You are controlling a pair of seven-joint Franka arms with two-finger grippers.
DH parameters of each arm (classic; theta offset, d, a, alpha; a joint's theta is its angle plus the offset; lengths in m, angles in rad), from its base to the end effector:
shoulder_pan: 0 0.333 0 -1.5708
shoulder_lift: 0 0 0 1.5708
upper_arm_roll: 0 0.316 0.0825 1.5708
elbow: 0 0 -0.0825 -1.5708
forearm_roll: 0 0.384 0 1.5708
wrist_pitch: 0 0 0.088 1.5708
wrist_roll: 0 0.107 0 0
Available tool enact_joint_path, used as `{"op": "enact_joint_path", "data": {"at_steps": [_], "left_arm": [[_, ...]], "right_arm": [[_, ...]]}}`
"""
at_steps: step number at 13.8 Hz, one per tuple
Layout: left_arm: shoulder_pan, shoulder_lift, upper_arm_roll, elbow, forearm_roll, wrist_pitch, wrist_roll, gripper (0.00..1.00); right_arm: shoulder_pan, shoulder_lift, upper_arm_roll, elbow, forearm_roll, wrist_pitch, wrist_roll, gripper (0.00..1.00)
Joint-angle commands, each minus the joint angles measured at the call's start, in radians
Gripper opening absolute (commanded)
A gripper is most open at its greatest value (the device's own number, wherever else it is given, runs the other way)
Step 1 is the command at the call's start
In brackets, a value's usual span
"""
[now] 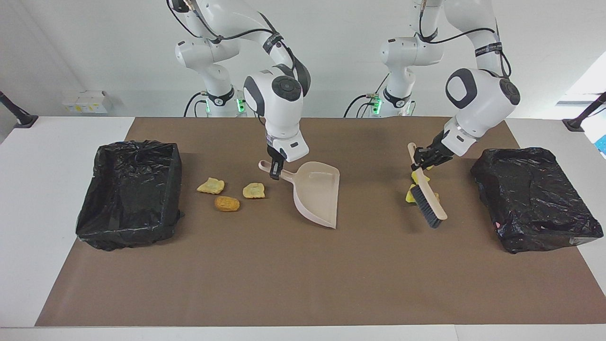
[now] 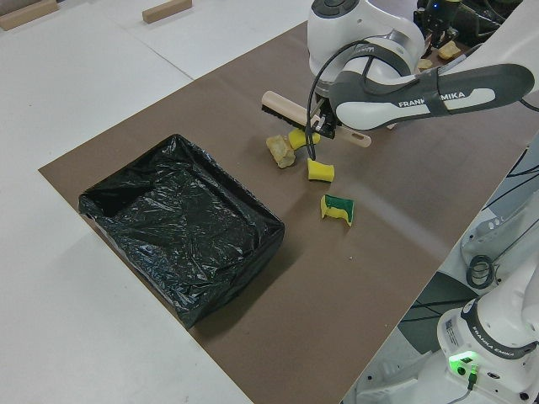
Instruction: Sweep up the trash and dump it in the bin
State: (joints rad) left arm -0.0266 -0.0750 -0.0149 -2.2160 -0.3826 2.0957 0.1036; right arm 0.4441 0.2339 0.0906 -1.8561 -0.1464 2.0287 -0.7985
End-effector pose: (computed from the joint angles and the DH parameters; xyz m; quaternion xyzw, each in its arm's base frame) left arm 0.5101 -0.0394 0.4085 0.9862 0.0276 -0.0171 0.1624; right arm 0.5299 0.3010 0.3911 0.7633 0.6430 -0.0367 0.0497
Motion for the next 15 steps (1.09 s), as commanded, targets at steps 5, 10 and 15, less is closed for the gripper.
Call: {"op": "enact_joint_path", "data": {"at_steps": [5,10,15], "left_arm": [[0.016,-0.042,-0.008,0.096,0.134,-0.132,-0.004,0.00],[0.028,-0.025,-0.005,0.115,0.347,-0.174,-0.047,0.00],[0.041,0.105,-0.007,0.095,0.507,-0.082,-0.093,0.00]], "right_arm": [[-0.002,0.002,0.006,-0.023,0.007,0.065,-0.053,0.00],[0.016,0.047,0.008,-0.023,0.007,0.127,-0.077,0.00],[0.014,0.047,0.008,-0.040,0.088,0.127,-0.106,0.00]]}}
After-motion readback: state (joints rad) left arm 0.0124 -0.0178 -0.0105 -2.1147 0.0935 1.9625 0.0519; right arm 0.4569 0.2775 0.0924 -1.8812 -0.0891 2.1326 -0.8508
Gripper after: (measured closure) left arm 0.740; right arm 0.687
